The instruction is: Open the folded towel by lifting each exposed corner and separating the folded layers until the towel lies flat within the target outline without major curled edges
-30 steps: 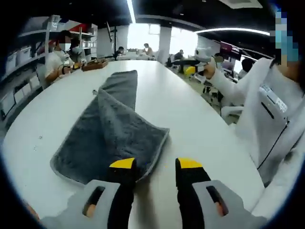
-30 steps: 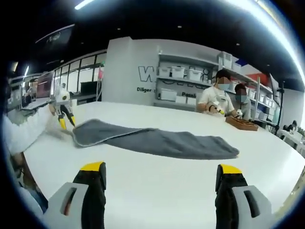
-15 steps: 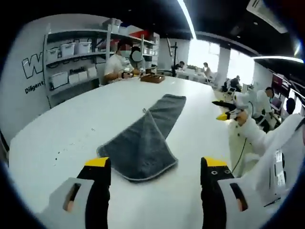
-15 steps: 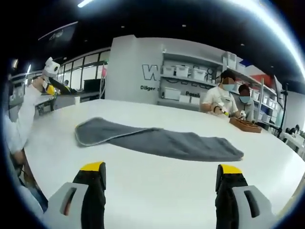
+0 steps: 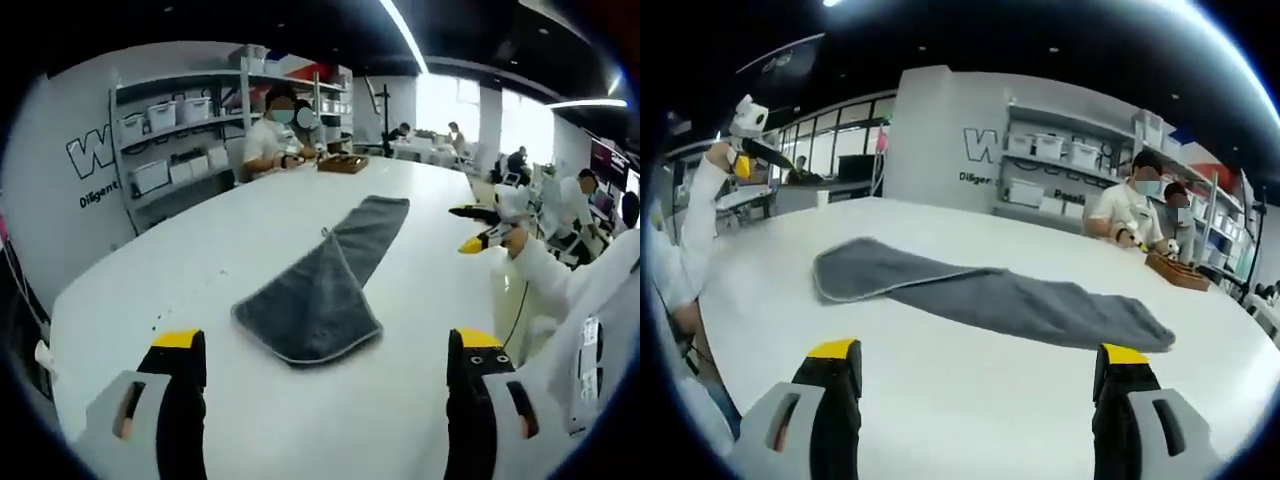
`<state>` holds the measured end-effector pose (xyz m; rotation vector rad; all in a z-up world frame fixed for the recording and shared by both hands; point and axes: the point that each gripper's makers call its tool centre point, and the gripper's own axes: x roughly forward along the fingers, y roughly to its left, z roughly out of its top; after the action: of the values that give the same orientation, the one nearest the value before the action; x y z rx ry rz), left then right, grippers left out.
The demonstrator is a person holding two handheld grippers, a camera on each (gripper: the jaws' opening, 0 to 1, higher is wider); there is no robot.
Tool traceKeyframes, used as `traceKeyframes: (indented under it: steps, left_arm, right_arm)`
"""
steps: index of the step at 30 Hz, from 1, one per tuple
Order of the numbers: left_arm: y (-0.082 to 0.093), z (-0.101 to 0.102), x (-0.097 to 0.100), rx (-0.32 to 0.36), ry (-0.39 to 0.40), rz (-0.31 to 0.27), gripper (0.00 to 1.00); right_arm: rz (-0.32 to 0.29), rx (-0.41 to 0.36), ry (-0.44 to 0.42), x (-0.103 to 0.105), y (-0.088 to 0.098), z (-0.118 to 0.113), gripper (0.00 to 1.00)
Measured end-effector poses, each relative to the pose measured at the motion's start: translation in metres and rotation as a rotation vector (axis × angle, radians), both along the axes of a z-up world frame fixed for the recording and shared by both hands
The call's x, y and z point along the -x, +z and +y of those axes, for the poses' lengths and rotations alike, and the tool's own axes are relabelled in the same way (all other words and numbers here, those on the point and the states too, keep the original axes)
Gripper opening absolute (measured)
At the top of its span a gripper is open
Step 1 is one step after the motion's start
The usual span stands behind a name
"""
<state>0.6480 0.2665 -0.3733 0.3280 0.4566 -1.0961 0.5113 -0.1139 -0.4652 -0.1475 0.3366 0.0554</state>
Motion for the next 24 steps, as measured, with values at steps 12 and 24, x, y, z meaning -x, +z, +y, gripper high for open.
traceKeyframes:
  steps: [12,24]
  left_arm:
    - [-0.002,-0.036,-0.007,-0.106,-0.121,-0.198,0.99]
    - [-0.096,-0.143,0.055,-0.220,-0.666,-0.157,0.95]
  right_arm:
    - [0.019,-0.013,0.023,-0.002,-0.005,0.005,0.98]
    - [0.021,-0.023,0.016,0.008,-0.008,0.005,0.99]
